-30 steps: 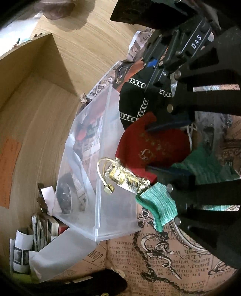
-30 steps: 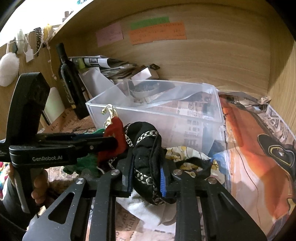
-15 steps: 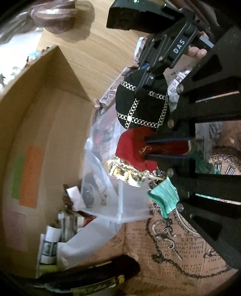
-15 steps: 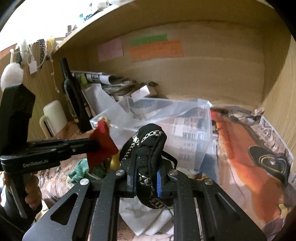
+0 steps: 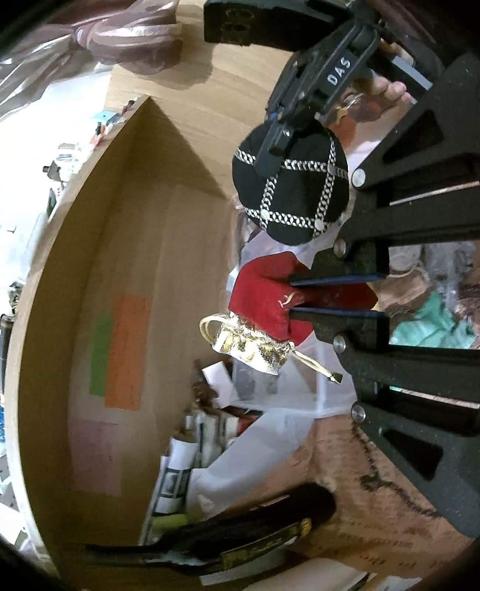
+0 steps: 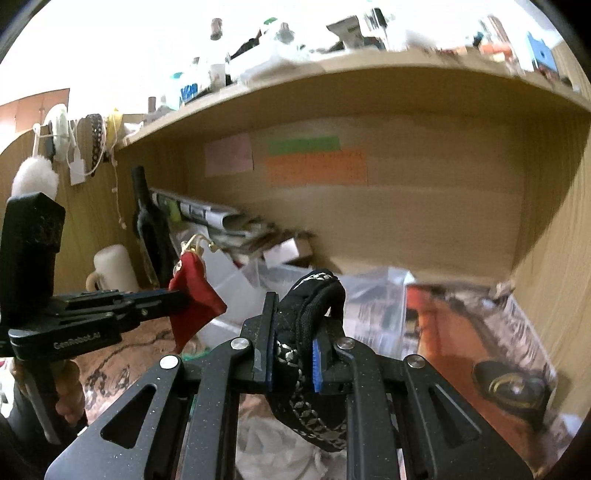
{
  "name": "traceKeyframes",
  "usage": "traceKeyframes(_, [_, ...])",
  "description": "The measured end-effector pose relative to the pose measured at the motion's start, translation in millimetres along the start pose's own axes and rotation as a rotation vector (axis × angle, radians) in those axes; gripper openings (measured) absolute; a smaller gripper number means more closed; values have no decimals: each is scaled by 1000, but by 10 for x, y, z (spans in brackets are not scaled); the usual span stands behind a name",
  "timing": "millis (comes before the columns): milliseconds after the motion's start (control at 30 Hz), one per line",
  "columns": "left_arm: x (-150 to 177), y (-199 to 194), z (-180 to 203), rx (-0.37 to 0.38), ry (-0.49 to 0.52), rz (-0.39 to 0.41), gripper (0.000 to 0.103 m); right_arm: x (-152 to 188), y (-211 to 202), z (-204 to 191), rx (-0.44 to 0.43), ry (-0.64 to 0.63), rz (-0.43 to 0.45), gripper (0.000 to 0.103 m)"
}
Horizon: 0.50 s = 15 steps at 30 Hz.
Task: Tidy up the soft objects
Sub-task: 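Carry the red pouch into the clear box with the left tool while the right tool drops the beanie in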
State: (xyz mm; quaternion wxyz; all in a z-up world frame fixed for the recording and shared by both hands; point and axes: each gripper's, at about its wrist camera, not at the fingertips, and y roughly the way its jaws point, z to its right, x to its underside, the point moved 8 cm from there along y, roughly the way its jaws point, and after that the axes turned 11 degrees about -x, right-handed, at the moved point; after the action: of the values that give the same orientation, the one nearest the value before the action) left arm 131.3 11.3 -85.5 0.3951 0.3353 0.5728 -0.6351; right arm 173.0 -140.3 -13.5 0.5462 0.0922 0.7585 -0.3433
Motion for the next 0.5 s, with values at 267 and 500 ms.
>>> traceKeyframes(267, [-259,235,-147,-48,-7,8,10,-311,101,109,27,-44,44,13])
traceKeyframes(500, [-352,607,-246,-92,12,-42,10,-333,447,256,41,-52,-12,13])
